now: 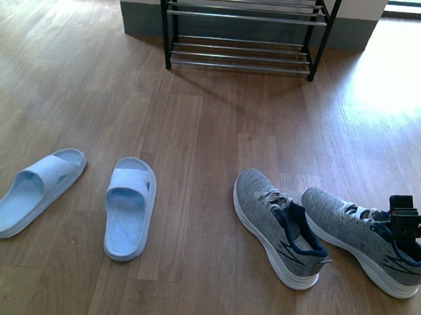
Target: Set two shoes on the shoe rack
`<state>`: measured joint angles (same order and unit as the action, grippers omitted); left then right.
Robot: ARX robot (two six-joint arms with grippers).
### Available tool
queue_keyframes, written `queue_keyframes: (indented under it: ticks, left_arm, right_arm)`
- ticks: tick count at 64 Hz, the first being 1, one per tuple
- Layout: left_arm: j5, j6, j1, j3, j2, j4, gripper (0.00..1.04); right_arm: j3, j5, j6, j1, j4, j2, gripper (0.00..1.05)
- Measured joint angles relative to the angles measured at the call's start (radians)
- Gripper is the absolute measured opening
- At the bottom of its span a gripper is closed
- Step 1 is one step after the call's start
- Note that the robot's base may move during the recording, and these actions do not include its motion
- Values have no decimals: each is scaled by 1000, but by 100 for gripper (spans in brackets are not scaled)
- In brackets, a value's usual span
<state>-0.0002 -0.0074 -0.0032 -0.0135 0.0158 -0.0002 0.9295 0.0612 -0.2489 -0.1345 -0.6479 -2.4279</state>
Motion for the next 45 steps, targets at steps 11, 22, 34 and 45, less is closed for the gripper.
queue_keyframes:
  ticks: [11,22,34,45]
  left_arm:
    - [0,0,0,0,0,0,95]
    - [0,0,0,0,0,0,95]
    - [0,0,0,0,0,0,95]
    - [0,0,0,0,0,0,95]
  right_arm:
    - [147,49,-63,-19,61,-127,96]
    - [222,82,-112,-30,71,-209,96]
    - [297,95,-133,-42,121,-257,96]
    - [343,81,-144,-46,177,-284,96]
